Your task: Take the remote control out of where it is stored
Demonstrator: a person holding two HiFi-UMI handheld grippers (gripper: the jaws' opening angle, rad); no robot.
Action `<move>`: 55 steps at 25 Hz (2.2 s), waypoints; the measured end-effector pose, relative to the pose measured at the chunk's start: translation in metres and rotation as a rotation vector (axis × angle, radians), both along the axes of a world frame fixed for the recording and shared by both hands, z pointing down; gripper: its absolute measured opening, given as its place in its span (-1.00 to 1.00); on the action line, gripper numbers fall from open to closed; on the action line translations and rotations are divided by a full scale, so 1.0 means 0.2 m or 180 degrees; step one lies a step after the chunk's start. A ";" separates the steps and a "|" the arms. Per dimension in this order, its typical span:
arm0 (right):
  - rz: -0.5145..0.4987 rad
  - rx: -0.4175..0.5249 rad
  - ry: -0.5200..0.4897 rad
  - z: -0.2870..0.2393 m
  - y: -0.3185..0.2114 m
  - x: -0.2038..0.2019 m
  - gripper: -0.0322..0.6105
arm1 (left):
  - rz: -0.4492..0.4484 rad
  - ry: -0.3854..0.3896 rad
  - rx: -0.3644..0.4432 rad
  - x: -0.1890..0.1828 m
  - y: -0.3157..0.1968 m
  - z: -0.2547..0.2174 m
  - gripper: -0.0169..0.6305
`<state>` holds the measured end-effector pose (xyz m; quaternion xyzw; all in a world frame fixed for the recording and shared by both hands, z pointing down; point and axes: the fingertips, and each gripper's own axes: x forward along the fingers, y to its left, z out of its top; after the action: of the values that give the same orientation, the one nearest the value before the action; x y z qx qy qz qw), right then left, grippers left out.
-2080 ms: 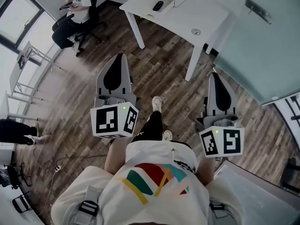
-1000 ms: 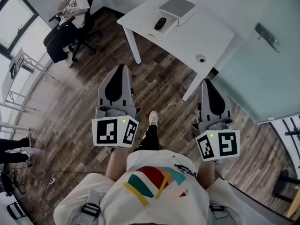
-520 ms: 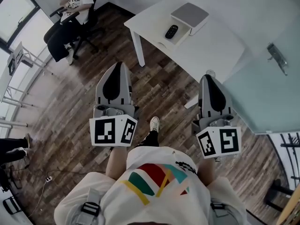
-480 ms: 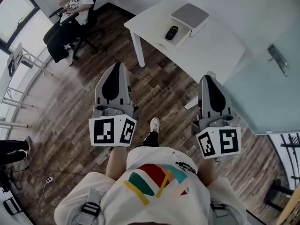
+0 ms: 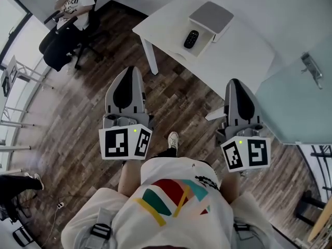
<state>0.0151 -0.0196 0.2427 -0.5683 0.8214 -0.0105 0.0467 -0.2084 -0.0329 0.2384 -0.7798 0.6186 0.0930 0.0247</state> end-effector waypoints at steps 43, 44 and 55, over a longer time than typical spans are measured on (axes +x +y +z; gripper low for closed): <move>0.0004 0.0046 -0.0118 0.01 -1.16 0.12 -0.89 | 0.0047 -0.0159 -0.0090 0.19 -1.09 0.00 -0.92; 0.0011 0.0043 -0.0075 0.01 -1.20 0.13 -0.89 | 0.0050 -0.0169 -0.0100 0.20 -1.13 0.00 -0.92; -0.0002 -0.0089 -0.0245 0.07 -1.54 0.33 -0.89 | 0.0073 -0.0256 -0.0210 0.38 -1.51 0.01 -0.92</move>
<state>0.0805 -0.3269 0.2561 -0.5679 0.8189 -0.0439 0.0703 -0.1321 -0.3351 0.2404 -0.7903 0.6109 0.0415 0.0228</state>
